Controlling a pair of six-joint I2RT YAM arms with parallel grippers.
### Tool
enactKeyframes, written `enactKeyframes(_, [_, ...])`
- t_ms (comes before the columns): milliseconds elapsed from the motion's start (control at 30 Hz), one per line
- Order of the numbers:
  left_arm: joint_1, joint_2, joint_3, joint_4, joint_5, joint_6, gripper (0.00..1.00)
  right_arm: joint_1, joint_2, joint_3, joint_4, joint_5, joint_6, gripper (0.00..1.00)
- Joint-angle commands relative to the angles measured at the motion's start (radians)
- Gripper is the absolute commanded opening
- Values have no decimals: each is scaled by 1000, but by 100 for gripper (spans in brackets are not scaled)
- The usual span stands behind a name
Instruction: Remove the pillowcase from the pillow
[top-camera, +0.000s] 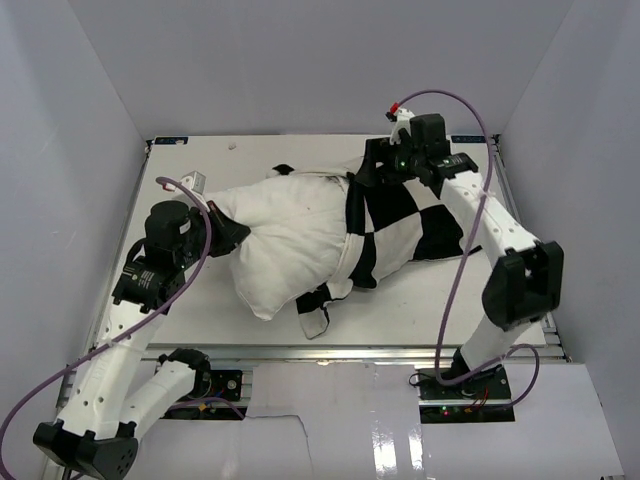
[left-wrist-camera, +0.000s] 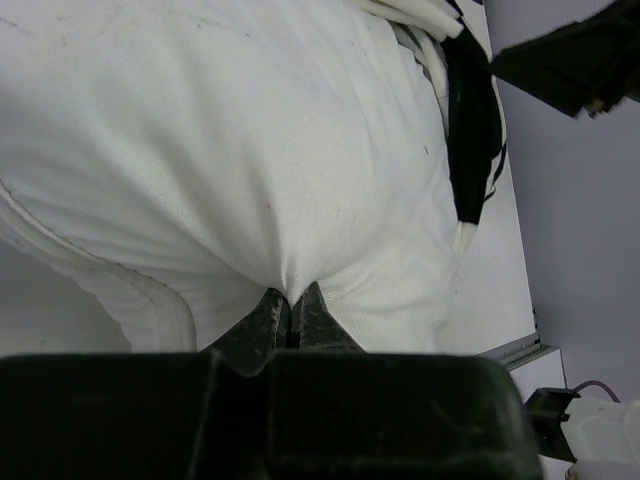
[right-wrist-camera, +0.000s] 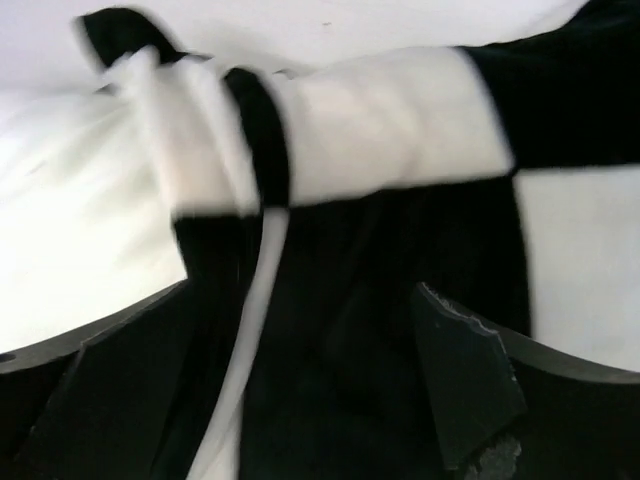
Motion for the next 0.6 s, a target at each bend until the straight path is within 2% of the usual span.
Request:
enactKeyframes(0, [4,26,28,126,37,-21,0,44,-226,-147,63,-66,7,94])
enactKeyframes(33, [4,34,39,133,43,-22,0,60,-261,-178,61,-58,4,97])
enactKeyframes(133, [4,68,64,145,54,-30,0,150,-450,-336,98,-40,33,98])
enactKeyframes(200, [2,91,74,151,62,-32,0,195,-519,-411,132,-38,51,98])
enactKeyframes(300, [2,115,104,157,68,-38,0,357,-667,-578,153,34,94,98])
enactKeyframes(500, [2,181,206,159,124,-53,0,472,-780,-808,182,184,181,93])
enactKeyframes(567, [2,212,225,159,132,-59,0,474,-788,-883,271,187,205,88])
